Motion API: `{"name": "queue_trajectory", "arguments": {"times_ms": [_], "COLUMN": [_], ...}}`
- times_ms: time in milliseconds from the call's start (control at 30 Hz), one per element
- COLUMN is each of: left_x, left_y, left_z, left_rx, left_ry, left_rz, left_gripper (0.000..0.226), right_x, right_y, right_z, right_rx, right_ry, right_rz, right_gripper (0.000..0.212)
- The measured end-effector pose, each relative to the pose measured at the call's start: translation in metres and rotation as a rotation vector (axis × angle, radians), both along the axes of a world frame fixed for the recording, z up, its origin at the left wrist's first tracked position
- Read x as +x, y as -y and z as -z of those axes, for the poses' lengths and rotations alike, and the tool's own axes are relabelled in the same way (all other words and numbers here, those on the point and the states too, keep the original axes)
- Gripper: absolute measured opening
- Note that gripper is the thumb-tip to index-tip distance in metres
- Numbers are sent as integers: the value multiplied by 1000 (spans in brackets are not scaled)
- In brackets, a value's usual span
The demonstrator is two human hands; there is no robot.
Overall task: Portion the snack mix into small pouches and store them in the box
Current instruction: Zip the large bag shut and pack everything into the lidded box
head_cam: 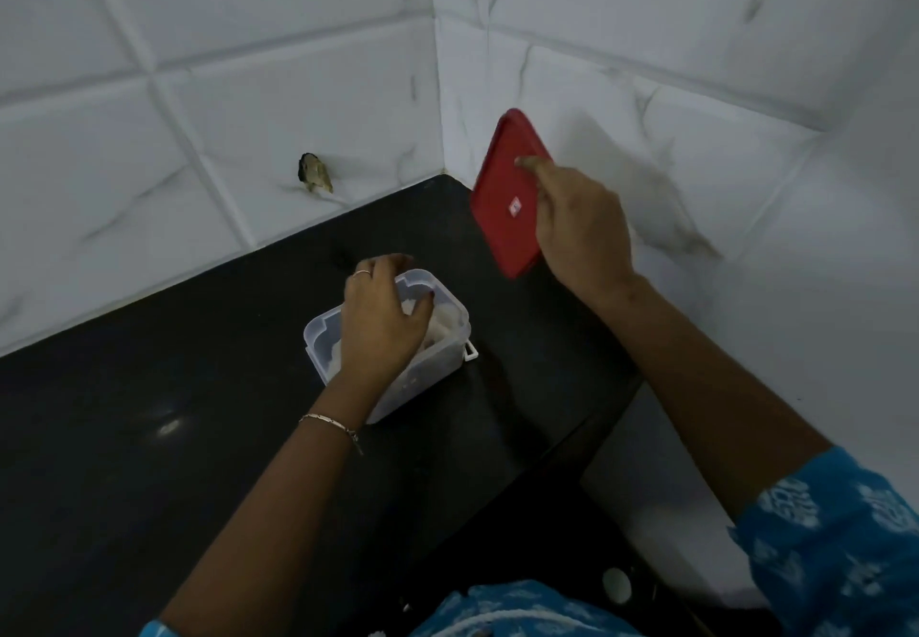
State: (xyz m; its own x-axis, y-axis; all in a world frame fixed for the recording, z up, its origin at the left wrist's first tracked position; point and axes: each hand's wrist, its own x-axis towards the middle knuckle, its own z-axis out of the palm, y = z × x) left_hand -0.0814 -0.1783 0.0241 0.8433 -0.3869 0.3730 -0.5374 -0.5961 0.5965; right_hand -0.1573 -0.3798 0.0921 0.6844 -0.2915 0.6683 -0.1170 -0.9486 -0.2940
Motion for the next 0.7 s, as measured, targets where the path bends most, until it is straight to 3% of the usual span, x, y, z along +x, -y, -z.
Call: {"name": "queue_trajectory", "arguments": {"times_ms": [167,267,367,467,700], "left_x": [15,20,18,11,2], "left_y": [-19,-36,-57,-75,-94], "left_z": [-18,-22,-21,-12,16], "left_rx": [-216,-435,-585,-653,-642], "left_ry": [-259,-553,-611,-633,-651], "left_rz": [-48,-52,-95,-131,-287], "left_gripper": [53,49,42,45,53], "right_x": [18,33,44,51,58], "right_y": [-31,-47,-56,-59,-62], "right_z": [-13,-3,11,31,79], "right_rx": [338,624,891,940,742], "right_ry": [224,165,48,-57,-217], "right_rz": [-223,-317,-389,-396,-254], "right_gripper": [33,36,40,44,32]}}
